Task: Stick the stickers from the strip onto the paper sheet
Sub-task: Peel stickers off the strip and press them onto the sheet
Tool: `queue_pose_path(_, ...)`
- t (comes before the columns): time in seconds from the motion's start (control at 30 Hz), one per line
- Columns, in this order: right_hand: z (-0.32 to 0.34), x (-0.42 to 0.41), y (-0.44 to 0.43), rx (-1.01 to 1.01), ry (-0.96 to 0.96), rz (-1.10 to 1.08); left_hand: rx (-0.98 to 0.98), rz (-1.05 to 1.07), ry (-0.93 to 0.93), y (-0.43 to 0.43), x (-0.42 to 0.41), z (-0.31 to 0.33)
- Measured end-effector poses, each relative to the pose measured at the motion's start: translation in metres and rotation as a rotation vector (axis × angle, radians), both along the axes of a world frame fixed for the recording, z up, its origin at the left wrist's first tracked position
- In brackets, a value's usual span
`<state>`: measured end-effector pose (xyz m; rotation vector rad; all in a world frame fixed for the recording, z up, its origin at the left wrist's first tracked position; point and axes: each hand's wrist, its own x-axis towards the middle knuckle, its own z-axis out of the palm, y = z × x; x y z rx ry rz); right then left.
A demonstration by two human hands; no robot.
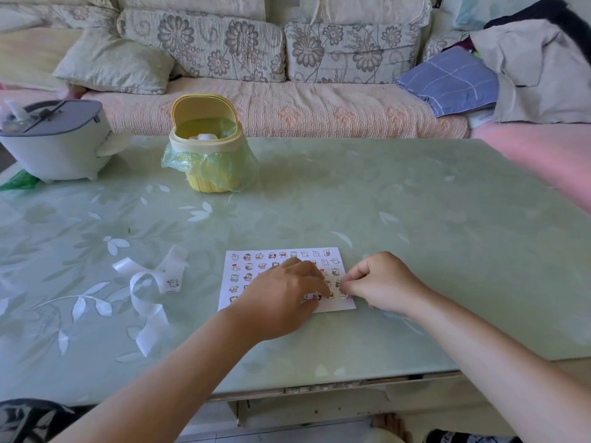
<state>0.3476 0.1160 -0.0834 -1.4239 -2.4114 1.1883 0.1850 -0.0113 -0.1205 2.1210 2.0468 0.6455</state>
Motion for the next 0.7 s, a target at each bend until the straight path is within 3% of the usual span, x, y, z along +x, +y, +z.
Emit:
queue_pose_path(0.4,0.005,-0.010,-0.010,0.200,-0.246,0.008,0.080,-0.044,0.157,-0.004,0.007,-0.007)
queue_pose_path(0.7,0.005,-0.009,-0.012,0.556,-0.328,0.048,0.086,-0.008,0.172,-0.004,0.012,-0.008)
